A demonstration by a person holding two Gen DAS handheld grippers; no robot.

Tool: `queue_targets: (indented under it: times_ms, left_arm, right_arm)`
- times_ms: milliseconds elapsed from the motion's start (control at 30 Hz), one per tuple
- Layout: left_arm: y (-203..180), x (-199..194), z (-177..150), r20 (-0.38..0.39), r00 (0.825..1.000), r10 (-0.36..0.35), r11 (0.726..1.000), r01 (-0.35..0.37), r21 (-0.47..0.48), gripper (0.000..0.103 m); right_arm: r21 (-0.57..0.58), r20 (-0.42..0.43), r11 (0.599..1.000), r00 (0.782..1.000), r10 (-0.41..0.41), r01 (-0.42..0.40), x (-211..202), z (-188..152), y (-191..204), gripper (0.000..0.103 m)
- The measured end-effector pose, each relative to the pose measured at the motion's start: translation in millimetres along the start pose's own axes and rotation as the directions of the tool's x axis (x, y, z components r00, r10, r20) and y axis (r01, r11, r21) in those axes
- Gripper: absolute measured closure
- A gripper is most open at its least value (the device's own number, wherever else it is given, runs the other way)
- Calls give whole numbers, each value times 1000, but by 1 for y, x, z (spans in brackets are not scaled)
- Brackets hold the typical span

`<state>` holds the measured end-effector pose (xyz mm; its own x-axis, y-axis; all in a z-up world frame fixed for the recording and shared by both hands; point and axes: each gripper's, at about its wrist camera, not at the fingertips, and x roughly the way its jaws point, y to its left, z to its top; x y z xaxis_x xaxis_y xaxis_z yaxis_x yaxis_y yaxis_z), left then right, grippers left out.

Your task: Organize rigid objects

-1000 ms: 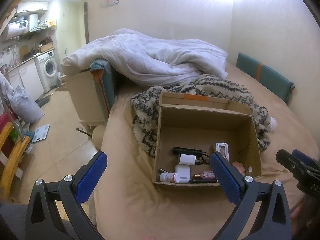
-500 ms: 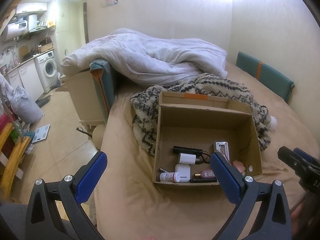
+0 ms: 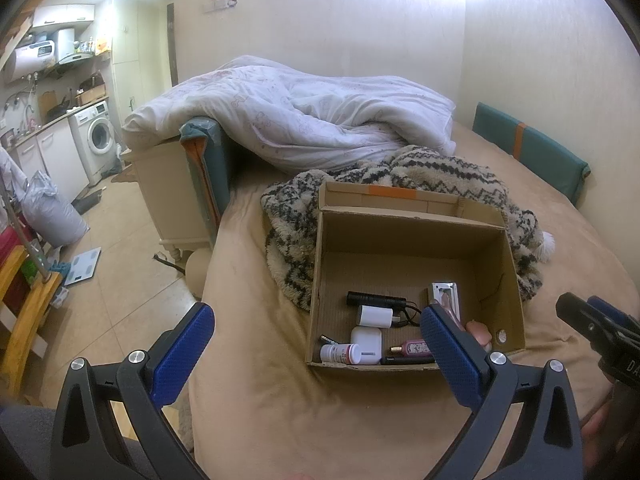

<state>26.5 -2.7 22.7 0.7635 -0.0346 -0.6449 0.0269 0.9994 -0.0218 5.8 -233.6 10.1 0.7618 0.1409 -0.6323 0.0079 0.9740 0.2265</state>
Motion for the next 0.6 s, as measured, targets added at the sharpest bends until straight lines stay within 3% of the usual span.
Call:
queue_targets:
  times_ms: [600]
  left_arm:
    - [3, 2, -9, -4, 1000, -9, 1000, 9, -2, 0]
  right_arm:
    - [1, -1, 1000, 1000, -1, 1, 0, 0, 1, 0]
